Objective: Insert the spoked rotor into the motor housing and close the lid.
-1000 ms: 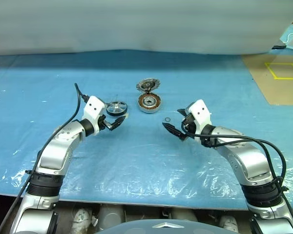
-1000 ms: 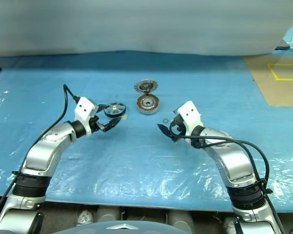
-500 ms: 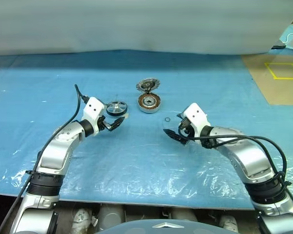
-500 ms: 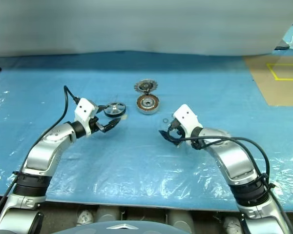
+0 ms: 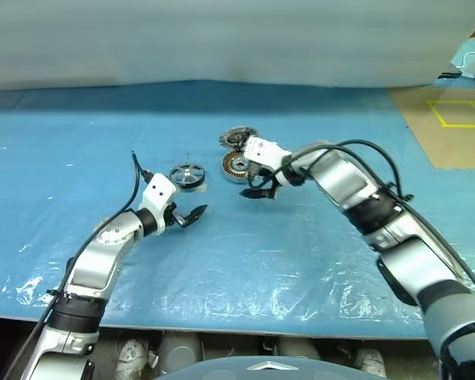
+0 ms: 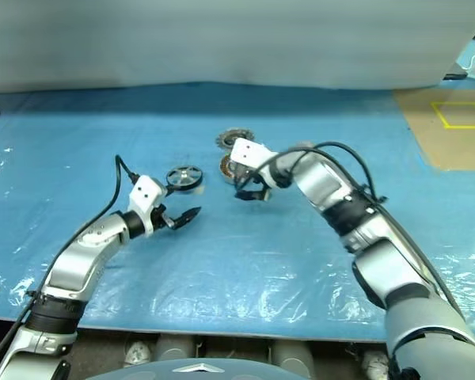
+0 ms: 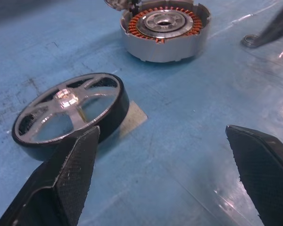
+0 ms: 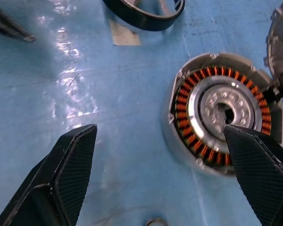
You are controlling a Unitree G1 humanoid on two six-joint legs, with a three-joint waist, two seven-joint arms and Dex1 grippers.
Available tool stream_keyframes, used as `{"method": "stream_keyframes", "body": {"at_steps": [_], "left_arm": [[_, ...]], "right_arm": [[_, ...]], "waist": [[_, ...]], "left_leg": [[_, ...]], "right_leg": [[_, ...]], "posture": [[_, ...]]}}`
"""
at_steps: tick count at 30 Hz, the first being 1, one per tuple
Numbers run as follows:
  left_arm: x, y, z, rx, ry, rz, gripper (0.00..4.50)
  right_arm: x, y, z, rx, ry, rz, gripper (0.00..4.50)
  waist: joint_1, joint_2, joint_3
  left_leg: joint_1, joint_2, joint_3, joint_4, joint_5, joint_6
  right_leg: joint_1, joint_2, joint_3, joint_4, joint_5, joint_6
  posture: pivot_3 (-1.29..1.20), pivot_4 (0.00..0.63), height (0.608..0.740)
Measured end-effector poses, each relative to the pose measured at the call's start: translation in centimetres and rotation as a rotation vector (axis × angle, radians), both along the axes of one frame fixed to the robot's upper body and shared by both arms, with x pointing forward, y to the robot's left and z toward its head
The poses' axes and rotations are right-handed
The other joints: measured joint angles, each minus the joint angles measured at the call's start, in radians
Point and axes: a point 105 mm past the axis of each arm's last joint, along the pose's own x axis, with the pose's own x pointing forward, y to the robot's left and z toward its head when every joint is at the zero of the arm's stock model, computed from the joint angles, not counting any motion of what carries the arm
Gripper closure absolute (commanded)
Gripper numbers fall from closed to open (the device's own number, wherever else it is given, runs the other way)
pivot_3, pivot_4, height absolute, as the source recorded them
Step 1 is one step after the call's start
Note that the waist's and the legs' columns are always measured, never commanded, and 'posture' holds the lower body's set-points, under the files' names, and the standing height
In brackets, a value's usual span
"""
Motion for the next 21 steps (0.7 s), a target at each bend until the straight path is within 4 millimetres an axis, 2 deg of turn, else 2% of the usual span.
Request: {"method": "stream_keyframes", "body": {"at_steps": [6,14,18,21], "left_arm": [[-0.6,0.0,0.0,-0.002,-0.004,0.006,0.0],[-0.7,-0.2,-0.1,-0.009,0.009,0.009,0.0],[-0.3,-0.4,0.5,-0.011,-0.01,0.003,0.0],[0.0,-0.6,1.0,-0.014,-0.025,-0.002,0.0]], "right_arm": [[2.0,0.1,-1.5,-0.059,-0.008,0.015,0.04],[2.3,0.0,-2.2,-0.064,-0.002,0.036,0.04],[2.3,0.3,-2.6,-0.063,-0.001,0.051,0.04],[2.3,0.6,-2.7,-0.076,-0.007,0.072,0.63]], "waist": [[0.005,0.0,0.0],[0.004,0.0,0.0],[0.004,0.0,0.0],[0.003,0.0,0.0]], "left_leg": [[-0.001,0.001,0.0,0.001,0.0,0.0],[-0.001,0.001,0.0,0.002,0.0,0.0],[0.0,0.002,0.0,0.004,0.0,0.001],[0.0,0.002,0.0,0.005,0.0,0.001]], "right_leg": [[0.0,0.0,-0.001,0.0,0.0,0.0],[0.0,0.0,-0.002,0.001,-0.001,-0.002],[0.0,0.0,-0.002,0.003,-0.001,-0.002],[0.0,0.0,-0.002,0.004,0.0,-0.002]], "posture": [[0.0,0.15,0.74],[0.0,0.15,0.74],[0.0,0.15,0.74],[0.0,0.15,0.74]]}}
